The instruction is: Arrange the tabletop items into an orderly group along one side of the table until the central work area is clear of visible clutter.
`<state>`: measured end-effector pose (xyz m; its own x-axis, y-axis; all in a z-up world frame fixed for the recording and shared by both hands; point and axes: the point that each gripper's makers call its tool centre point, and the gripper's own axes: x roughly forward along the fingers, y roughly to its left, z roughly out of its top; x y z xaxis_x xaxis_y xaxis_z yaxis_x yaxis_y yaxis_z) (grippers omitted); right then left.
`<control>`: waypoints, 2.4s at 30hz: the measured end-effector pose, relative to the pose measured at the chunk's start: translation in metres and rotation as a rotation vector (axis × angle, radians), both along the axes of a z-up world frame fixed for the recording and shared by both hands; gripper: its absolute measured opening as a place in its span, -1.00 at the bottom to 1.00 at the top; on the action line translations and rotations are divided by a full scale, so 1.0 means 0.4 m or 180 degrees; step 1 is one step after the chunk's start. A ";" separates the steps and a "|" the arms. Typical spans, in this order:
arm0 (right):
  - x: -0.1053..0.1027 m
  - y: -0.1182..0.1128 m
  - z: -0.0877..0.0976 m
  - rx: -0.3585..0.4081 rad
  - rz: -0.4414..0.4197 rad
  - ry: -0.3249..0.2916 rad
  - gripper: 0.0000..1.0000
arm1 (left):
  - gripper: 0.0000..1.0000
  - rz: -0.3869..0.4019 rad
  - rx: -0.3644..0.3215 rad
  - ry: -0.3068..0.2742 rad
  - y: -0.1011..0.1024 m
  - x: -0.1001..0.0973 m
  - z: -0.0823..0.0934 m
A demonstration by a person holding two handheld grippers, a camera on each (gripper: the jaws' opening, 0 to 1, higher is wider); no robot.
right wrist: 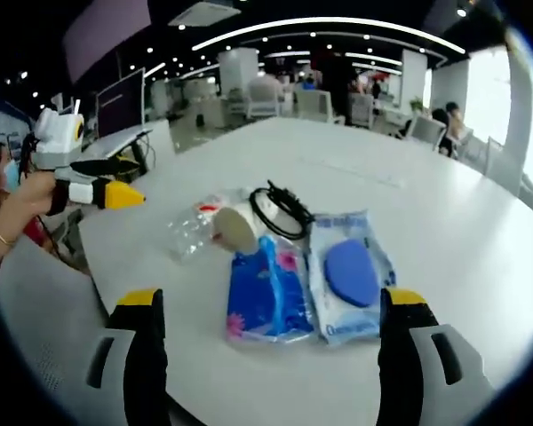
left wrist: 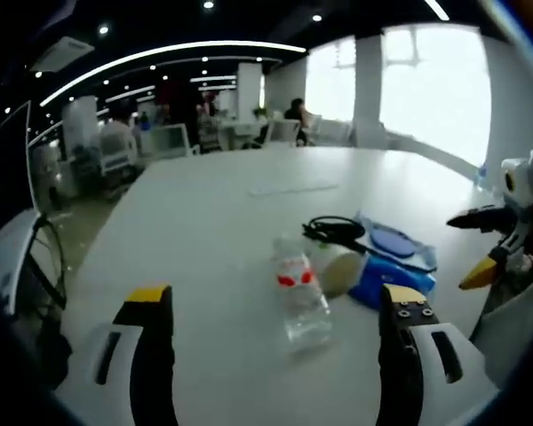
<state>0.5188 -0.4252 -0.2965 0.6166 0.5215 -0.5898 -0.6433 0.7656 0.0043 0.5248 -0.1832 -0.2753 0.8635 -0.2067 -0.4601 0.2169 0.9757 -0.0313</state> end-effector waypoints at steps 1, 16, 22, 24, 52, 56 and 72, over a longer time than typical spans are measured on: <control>-0.001 0.000 -0.002 0.0002 -0.0006 0.0019 0.99 | 0.87 -0.0007 0.0003 0.0009 -0.001 0.000 -0.002; -0.005 0.005 -0.017 -0.0101 0.0070 0.0022 0.99 | 0.88 -0.0052 0.0029 0.0048 -0.008 -0.005 -0.003; 0.004 -0.010 -0.019 -0.0101 -0.0016 0.0017 0.99 | 0.89 -0.0115 0.0020 0.0095 -0.020 -0.009 -0.011; 0.002 -0.009 -0.021 -0.0113 -0.0004 0.0021 0.99 | 0.90 -0.0140 0.0008 0.0104 -0.026 -0.010 -0.012; 0.004 -0.020 -0.034 -0.0146 -0.0041 0.0079 0.99 | 0.84 -0.0120 -0.0072 0.0122 -0.040 0.001 0.004; 0.007 -0.023 -0.028 -0.0117 -0.0068 0.0056 0.99 | 0.83 -0.0157 -0.0066 0.0109 -0.048 0.013 0.019; 0.015 -0.035 -0.020 -0.0088 -0.0153 0.0025 0.99 | 0.60 -0.0156 0.0080 0.0304 -0.065 0.078 -0.009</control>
<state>0.5247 -0.4390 -0.3045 0.6360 0.4747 -0.6085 -0.6057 0.7956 -0.0125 0.5560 -0.2093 -0.2790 0.8046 -0.2349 -0.5453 0.2615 0.9647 -0.0298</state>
